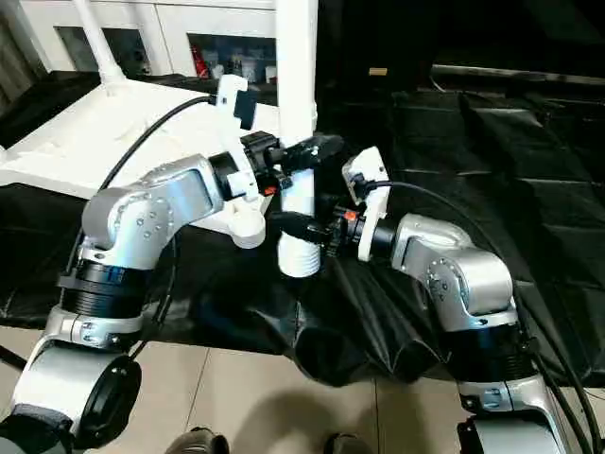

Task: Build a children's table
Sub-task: Pick table leg

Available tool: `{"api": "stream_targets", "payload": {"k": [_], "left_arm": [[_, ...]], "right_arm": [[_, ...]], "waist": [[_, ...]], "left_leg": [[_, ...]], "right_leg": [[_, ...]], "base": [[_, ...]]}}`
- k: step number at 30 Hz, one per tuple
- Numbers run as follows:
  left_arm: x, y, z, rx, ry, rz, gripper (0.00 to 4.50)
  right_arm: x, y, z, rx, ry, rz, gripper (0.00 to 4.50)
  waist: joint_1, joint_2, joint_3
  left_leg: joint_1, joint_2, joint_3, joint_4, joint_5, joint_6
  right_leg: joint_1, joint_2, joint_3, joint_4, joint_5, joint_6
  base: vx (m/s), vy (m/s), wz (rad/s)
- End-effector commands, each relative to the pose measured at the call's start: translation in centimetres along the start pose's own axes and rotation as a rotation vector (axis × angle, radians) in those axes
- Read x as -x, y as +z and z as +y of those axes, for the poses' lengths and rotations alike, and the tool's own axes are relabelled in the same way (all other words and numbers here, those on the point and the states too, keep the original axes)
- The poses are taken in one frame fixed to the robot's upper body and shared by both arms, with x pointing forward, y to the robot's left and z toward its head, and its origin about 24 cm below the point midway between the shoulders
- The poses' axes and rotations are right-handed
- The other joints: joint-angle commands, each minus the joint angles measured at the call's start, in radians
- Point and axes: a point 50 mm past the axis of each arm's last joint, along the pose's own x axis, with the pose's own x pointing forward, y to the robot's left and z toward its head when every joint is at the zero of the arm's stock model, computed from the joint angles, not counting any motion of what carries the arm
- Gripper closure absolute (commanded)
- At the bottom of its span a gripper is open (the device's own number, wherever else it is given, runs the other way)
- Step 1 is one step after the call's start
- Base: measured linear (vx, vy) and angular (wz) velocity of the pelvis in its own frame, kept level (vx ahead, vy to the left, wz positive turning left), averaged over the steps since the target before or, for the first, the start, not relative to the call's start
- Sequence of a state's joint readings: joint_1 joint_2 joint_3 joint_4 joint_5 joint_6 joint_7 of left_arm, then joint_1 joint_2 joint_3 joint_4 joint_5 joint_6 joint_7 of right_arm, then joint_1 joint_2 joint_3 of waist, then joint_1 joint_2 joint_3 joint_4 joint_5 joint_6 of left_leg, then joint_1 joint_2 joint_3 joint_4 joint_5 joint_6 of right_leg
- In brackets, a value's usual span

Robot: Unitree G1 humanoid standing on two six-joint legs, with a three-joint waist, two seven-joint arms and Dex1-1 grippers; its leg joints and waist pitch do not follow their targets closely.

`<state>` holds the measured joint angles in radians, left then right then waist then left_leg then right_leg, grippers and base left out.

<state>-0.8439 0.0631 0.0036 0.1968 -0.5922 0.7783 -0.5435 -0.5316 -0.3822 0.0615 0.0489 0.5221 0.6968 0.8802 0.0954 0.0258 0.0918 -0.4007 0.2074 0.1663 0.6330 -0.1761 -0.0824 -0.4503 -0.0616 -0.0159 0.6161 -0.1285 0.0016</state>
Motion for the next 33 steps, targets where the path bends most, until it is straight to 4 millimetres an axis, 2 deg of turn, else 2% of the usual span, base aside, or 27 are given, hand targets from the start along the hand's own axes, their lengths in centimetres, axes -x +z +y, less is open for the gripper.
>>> {"api": "stream_targets", "payload": {"k": [1,6,7,9,10,11,12,16,17,18,20,23,26,28,31,33], "left_arm": [[-0.3,1.3,-1.1,-0.035,-0.066,-0.027,2.62],[-0.1,1.4,-1.1,-0.049,-0.066,-0.035,2.62],[-0.1,1.4,-1.0,-0.058,-0.048,-0.036,2.27],[-0.1,1.4,-0.9,-0.051,-0.036,-0.034,1.92],[-0.1,1.4,-0.7,-0.035,-0.024,-0.03,1.85],[0.0,1.5,-0.7,-0.036,-0.03,-0.035,1.85],[0.0,1.8,-0.2,-0.031,0.016,-0.057,1.75],[0.1,2.4,0.5,-0.031,0.068,-0.096,1.4],[0.1,2.5,0.7,-0.023,0.08,-0.102,1.19],[0.2,2.7,0.9,-0.017,0.086,-0.109,1.19],[0.2,2.8,0.9,-0.016,0.082,-0.111,1.59],[0.2,2.8,0.9,-0.015,0.076,-0.106,1.54],[0.0,2.3,0.4,-0.008,0.038,-0.084,2.05],[-0.2,2.1,0.2,-0.003,0.023,-0.078,1.92],[-0.2,2.1,0.2,0.008,0.011,-0.075,2.46],[-0.2,2.1,0.2,0.011,0.01,-0.075,2.34]], "right_arm": [[0.3,-0.6,-0.4,-0.028,-0.025,0.032,2.3],[0.3,-0.6,-0.5,-0.041,-0.036,0.028,2.56],[0.2,-0.6,-0.5,-0.044,-0.031,0.029,2.57],[0.1,-0.6,-0.4,-0.044,-0.029,0.03,2.59],[0.1,-0.6,-0.4,-0.045,-0.027,0.031,2.59],[0.0,-0.6,-0.4,-0.045,-0.028,0.031,2.59],[-0.2,-0.6,-0.5,-0.044,-0.028,0.03,2.59],[-0.4,-0.5,-0.5,-0.042,-0.026,0.03,2.59],[-0.5,-0.4,-0.5,-0.041,-0.025,0.029,2.59],[-0.5,-0.4,-0.5,-0.04,-0.024,0.029,2.59],[-0.5,-0.4,-0.5,-0.037,-0.024,0.029,2.59],[-0.4,-0.3,-0.5,-0.035,-0.023,0.029,2.6],[-0.5,-0.2,-0.5,-0.031,-0.021,0.028,2.6],[-0.5,-0.2,-0.5,-0.028,-0.019,0.025,2.6],[-0.6,-0.1,-0.5,-0.02,-0.021,0.021,2.6],[-0.6,0.0,-0.6,-0.007,-0.034,0.014,2.6]], "waist": [[0.003,-0.011,-0.106],[0.002,-0.015,-0.105],[0.003,-0.017,-0.105],[0.003,-0.016,-0.106],[0.002,-0.022,-0.106],[0.002,-0.021,-0.105],[0.001,-0.026,-0.105],[0.0,-0.025,-0.105],[0.0,-0.026,-0.105],[0.0,-0.026,-0.106],[0.0,-0.025,-0.106],[0.002,-0.024,-0.108],[0.002,-0.02,-0.109],[0.002,-0.019,-0.109],[0.003,-0.017,-0.109],[0.001,-0.018,-0.109]], "left_leg": [[0.012,-0.01,0.008,-0.064,-0.156,0.025],[0.012,-0.01,0.009,-0.064,-0.16,0.022],[0.012,-0.01,0.008,-0.064,-0.157,0.022],[0.012,-0.01,0.008,-0.064,-0.154,0.023],[0.012,-0.011,0.009,-0.063,-0.153,0.023],[0.012,-0.011,0.01,-0.063,-0.154,0.023],[0.01,-0.011,0.009,-0.064,-0.153,0.022],[0.011,-0.012,0.01,-0.063,-0.152,0.023],[0.01,-0.012,0.01,-0.063,-0.151,0.025],[0.01,-0.013,0.01,-0.062,-0.15,0.025],[0.009,-0.013,0.01,-0.063,-0.145,0.027],[0.01,-0.011,0.01,-0.062,-0.134,0.031],[0.01,-0.011,0.009,-0.062,-0.128,0.033],[0.009,-0.01,0.009,-0.062,-0.129,0.033],[0.011,-0.011,0.01,-0.061,-0.13,0.036],[0.009,-0.011,0.009,-0.062,-0.132,0.035]], "right_leg": [[0.077,-0.036,0.008,-0.075,-0.324,-0.177],[0.075,-0.035,0.007,-0.08,-0.361,-0.159],[0.075,-0.036,0.007,-0.079,-0.365,-0.155],[0.074,-0.036,0.007,-0.079,-0.367,-0.152],[0.074,-0.036,0.007,-0.078,-0.37,-0.151],[0.073,-0.036,0.007,-0.08,-0.374,-0.15],[0.075,-0.036,0.006,-0.079,-0.381,-0.146],[0.072,-0.035,0.005,-0.082,-0.386,-0.137],[0.073,-0.036,0.005,-0.082,-0.386,-0.135],[0.073,-0.035,0.005,-0.082,-0.385,-0.133],[0.073,-0.036,0.005,-0.081,-0.383,-0.132],[0.073,-0.036,0.007,-0.078,-0.354,-0.143],[0.074,-0.036,0.007,-0.074,-0.32,-0.162],[0.075,-0.036,0.007,-0.073,-0.309,-0.169],[0.076,-0.036,0.008,-0.072,-0.297,-0.179],[0.078,-0.036,0.007,-0.071,-0.295,-0.179]], "base": [[0.0,0.0,0.0],[0.0,0.0,0.0],[0.0,0.0,0.0],[0.0,0.0,0.0],[0.0,0.0,0.0],[0.0,0.0,0.0],[0.0,0.0,0.0],[0.0,0.0,0.0],[0.0,0.0,0.0],[0.0,0.0,0.0],[0.0,0.0,0.0],[0.0,0.0,0.0],[0.0,0.0,0.0],[0.0,0.0,0.0],[0.0,0.0,0.0],[0.0,0.0,0.0]]}}
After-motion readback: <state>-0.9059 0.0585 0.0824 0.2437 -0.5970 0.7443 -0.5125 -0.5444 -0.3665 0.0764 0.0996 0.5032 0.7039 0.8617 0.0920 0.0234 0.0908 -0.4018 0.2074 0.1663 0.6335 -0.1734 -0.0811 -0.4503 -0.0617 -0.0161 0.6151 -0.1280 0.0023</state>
